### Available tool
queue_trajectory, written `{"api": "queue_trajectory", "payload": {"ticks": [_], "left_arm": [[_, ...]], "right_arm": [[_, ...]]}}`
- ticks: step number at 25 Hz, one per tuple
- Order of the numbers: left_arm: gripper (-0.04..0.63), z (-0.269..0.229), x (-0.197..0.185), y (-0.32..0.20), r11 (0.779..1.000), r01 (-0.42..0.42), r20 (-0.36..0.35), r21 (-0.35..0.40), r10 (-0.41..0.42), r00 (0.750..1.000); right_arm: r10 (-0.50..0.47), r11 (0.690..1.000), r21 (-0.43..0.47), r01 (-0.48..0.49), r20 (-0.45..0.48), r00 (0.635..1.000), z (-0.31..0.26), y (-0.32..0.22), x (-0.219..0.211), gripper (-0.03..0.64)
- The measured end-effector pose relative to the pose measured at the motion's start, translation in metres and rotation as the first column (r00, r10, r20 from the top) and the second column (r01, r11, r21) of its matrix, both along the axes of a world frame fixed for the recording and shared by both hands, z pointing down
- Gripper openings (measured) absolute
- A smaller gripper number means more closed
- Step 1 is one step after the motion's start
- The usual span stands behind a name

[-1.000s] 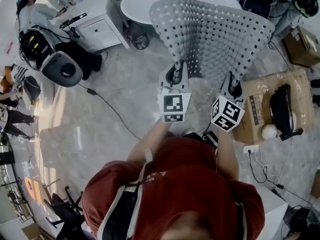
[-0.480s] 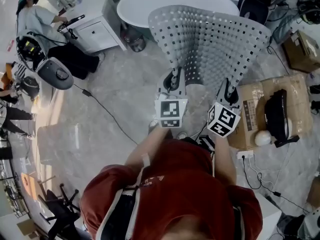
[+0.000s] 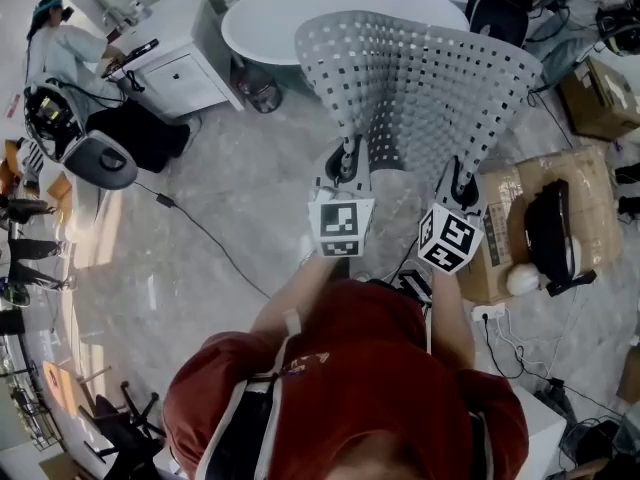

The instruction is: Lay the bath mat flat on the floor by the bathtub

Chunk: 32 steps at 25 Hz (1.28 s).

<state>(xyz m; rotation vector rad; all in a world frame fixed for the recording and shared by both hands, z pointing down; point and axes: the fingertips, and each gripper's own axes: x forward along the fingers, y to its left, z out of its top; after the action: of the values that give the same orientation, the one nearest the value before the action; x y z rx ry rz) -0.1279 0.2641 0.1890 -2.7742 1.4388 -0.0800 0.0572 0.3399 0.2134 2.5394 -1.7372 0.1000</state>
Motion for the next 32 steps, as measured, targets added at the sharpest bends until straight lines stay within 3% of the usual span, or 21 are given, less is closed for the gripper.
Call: {"api": "queue_trajectory", "payload": {"ticks": [32], "left_arm": [[0.049, 0.002, 0.027, -0.226, 0.980, -0.196, -0.035, -0.032, 0.195, 0.980]], "right_arm": [[0.206, 0.977, -0.051, -0.209, -0.056, 0.977, -0.001, -0.187, 0.015, 0.086]]}}
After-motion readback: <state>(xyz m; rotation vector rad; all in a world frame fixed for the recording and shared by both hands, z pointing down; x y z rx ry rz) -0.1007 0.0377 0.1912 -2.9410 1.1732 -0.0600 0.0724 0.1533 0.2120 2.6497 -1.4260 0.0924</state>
